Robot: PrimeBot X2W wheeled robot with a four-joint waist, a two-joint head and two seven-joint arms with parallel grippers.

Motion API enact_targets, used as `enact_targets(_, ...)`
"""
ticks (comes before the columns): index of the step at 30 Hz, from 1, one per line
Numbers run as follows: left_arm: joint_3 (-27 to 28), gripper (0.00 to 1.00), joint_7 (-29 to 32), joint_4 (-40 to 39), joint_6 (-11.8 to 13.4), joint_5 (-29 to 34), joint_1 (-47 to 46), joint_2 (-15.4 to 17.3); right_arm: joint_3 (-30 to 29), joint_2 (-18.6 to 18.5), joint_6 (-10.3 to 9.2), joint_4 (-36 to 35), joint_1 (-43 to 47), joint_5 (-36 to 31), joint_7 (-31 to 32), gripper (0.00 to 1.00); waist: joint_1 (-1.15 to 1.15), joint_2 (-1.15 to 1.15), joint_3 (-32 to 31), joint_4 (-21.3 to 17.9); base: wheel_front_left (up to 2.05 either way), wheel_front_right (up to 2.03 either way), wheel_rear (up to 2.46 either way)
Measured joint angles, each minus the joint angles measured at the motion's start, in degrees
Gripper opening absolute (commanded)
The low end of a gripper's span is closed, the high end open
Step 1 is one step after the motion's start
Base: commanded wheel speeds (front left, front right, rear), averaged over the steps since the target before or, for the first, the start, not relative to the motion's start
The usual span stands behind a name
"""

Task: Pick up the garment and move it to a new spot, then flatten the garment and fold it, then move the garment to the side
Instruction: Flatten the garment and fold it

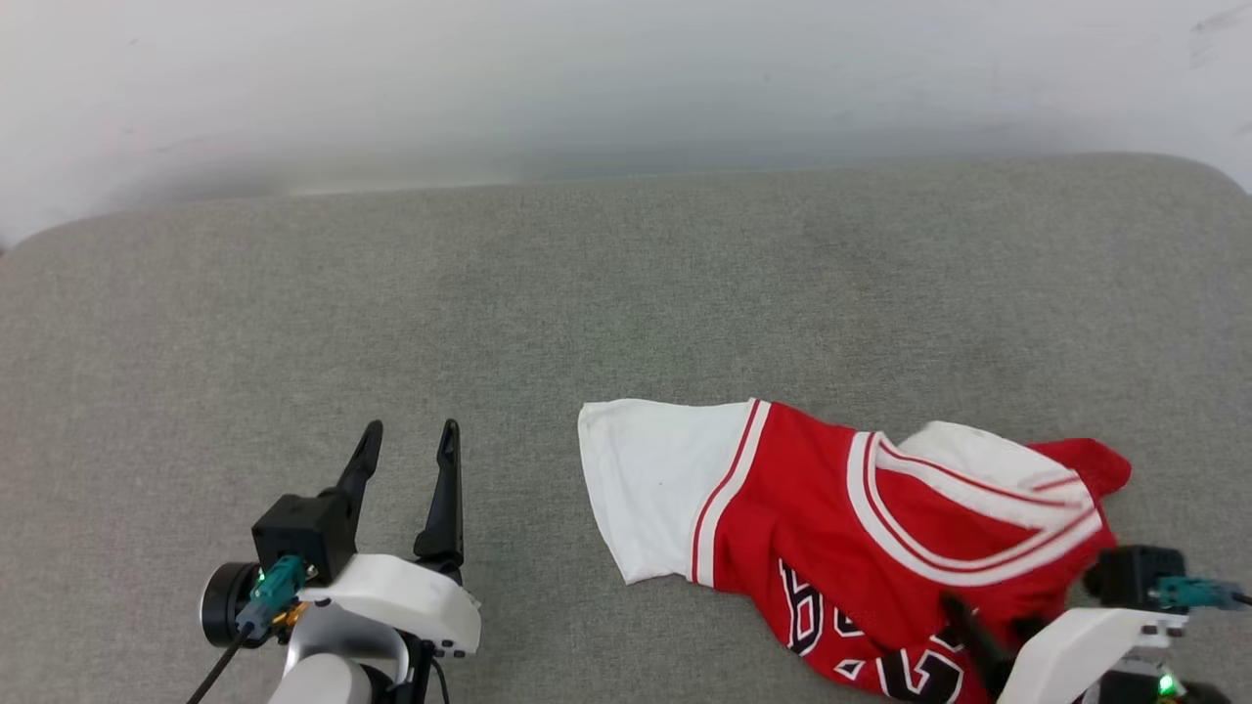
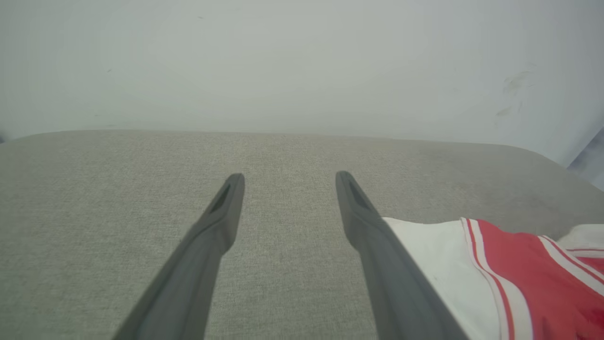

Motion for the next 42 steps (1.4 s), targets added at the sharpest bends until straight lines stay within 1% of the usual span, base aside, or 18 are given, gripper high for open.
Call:
enact_targets(7, -0.16, 1.00, 0.54, -0.22, 0.34, -0.33, 1.27, 0.35, -0.97, 0.29, 0.00, -5.66, 0.45, -2.20, -15.13, 1.00, 0.00, 0.00, -1.41, -0.34, 0.00, 0.00, 0.00)
enact_targets(11, -0.16, 1.00, 0.64, -0.07, 0.74, -0.60, 2.25, 0.76, -0.99, 0.31, 0.00, -8.23, 1.08, -4.13, -20.98, 1.00, 0.00, 0.00, -2.55, -0.34, 0.00, 0.00, 0.00)
enact_targets(14, -0.18, 1.00, 0.86, 0.11, 0.86, -0.77, 3.06, 0.96, -0.87, 0.31, 0.00, -9.58, 1.28, -6.46, -22.87, 1.00, 0.00, 0.00, -3.58, -0.33, 0.00, 0.00, 0.00)
enact_targets(18, -0.10, 1.00, 0.86, -0.01, 1.71, -0.81, 4.48, 1.08, 0.26, 0.31, 0.00, -10.98, 1.25, -10.21, -23.17, 1.00, 0.00, 0.00, -5.22, -0.52, 0.00, 0.00, 0.00)
enact_targets(20, -0.11, 1.00, 1.16, -0.27, 1.88, -0.81, 5.36, 1.33, 0.96, 0.31, 0.00, -11.76, 1.20, -10.81, -22.84, 1.00, -0.01, 0.00, -5.88, -0.85, 0.00, 0.00, 0.00)
enact_targets(24, -1.08, 1.00, 3.67, -0.51, 1.77, -0.91, 5.39, 1.54, 1.45, 0.30, 0.00, -12.93, 1.06, -11.20, -22.37, 1.00, -0.01, 0.00, -6.56, -1.67, 0.00, 0.00, 0.00)
enact_targets(25, -1.55, 1.00, 4.66, -0.47, 1.49, -0.92, 5.08, 1.58, 1.55, 0.30, 0.00, -13.17, 0.92, -11.20, -22.16, 1.00, -0.01, 0.00, -6.49, -1.90, 0.00, 0.00, 0.00)
enact_targets(26, -2.61, 1.00, 7.08, -0.27, 0.82, -0.90, 3.32, 1.66, 1.93, 0.31, 0.00, -13.96, 0.32, -11.22, -21.97, 1.00, -0.01, 0.00, -6.12, -2.31, 0.00, 0.00, 0.00)
enact_targets(30, -4.81, 1.00, 13.36, 1.41, -1.04, -1.43, -1.96, 1.64, 2.79, 0.31, 0.00, -14.06, -1.29, -10.99, -21.92, 1.00, -0.01, 0.00, -4.71, -3.37, 0.00, 0.00, 0.00)
enact_targets(31, -5.73, 1.00, 16.90, 2.91, -2.41, -2.13, -4.92, 1.77, 3.41, 0.30, 0.00, -13.93, -2.29, -10.89, -21.96, 1.00, -0.01, 0.00, -3.81, -4.06, 0.00, 0.00, 0.00)
enact_targets(37, -8.23, 1.00, 29.72, 8.51, -5.94, -4.19, -13.10, 2.59, 4.72, 0.31, 0.00, -13.12, -4.60, -10.24, -22.50, 1.00, 0.00, 0.00, -0.60, -6.68, 0.00, 0.00, 0.00)
enact_targets(40, -9.17, 1.00, 35.93, 11.79, -6.37, -4.86, -15.78, 3.30, 5.27, 0.31, 0.00, -12.62, -5.09, -9.92, -22.84, 1.00, 0.00, 0.00, 1.05, -8.14, 0.00, 0.00, 0.00)
enact_targets(42, -9.54, 1.00, 38.49, 13.13, -6.79, -5.32, -16.98, 3.37, 5.27, 0.31, 0.00, -12.10, -5.53, -9.72, -23.10, 1.00, 0.00, 0.00, 2.15, -9.05, 0.00, 0.00, 0.00)
